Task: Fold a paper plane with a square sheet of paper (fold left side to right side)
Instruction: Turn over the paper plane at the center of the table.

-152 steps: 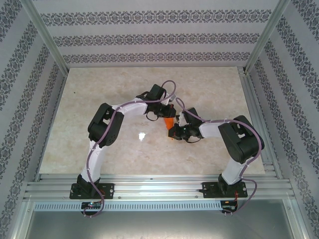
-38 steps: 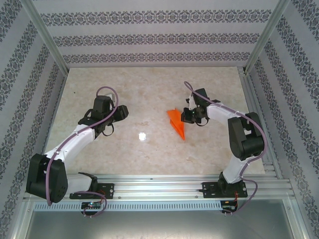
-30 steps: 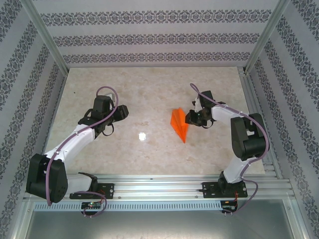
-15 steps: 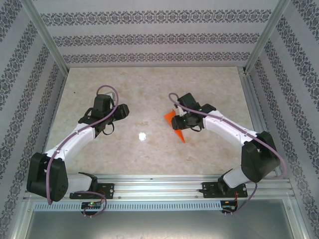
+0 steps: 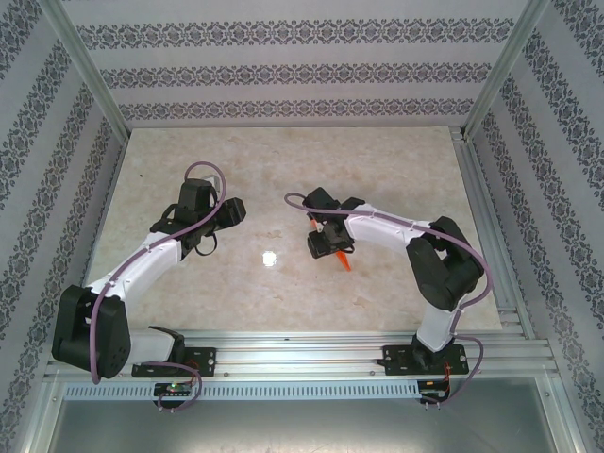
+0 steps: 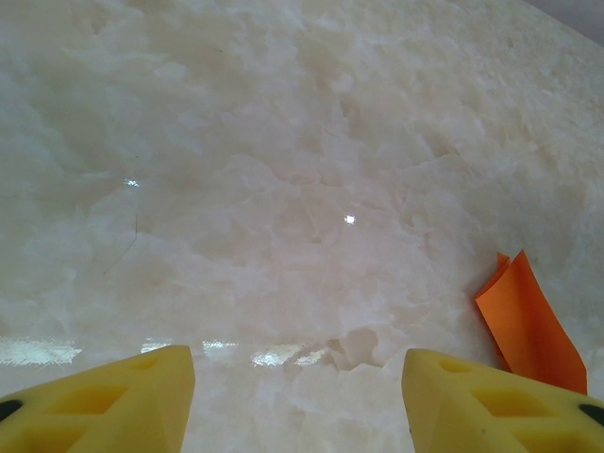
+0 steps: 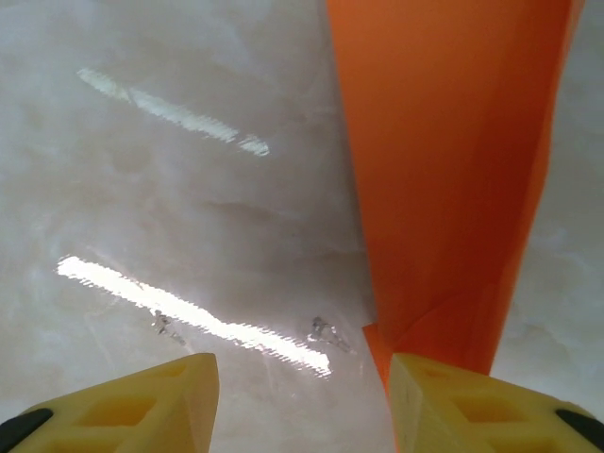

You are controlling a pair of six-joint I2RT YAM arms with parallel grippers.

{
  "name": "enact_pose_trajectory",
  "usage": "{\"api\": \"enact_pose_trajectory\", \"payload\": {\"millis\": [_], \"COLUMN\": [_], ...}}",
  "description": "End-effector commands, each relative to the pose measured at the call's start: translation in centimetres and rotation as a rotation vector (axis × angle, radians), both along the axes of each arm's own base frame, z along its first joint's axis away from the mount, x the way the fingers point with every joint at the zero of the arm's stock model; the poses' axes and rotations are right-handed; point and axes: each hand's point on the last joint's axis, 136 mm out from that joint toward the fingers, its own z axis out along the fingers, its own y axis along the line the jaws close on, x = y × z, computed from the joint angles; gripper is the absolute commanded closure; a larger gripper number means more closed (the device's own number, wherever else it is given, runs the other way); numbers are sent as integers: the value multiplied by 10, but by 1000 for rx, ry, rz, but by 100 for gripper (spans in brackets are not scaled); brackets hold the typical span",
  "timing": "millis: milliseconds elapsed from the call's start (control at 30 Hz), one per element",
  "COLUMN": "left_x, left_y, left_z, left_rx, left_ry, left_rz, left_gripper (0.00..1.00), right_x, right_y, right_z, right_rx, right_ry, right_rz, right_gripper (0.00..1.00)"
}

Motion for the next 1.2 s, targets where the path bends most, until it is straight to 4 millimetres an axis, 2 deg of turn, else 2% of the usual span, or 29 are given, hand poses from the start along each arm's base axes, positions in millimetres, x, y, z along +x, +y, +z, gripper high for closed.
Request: {"api": "enact_pose_trajectory", "payload": {"millis": [0,467,833,1167], "left_x": [5,6,7,7], "left_y": [1,0,-1,-1], "left_z": [8,5,3,2], "left_rx": [-1,0,0,2], "left_ry": [-23,-15,-10,-6], "left_rz": [-5,-9,-10,-11], "left_gripper": [40,39,39,38], "right_x": [13,5,2,7], "right_y": [-13,-36,-37,-42], "right_z": [7,-12,-19,-21], "right_rx": [-63,-28,-46,-158], "right_ry": [-44,50,80,58], "right_rz": [-20,-70,-40,-20], "right_gripper": [48,39,35,43]}}
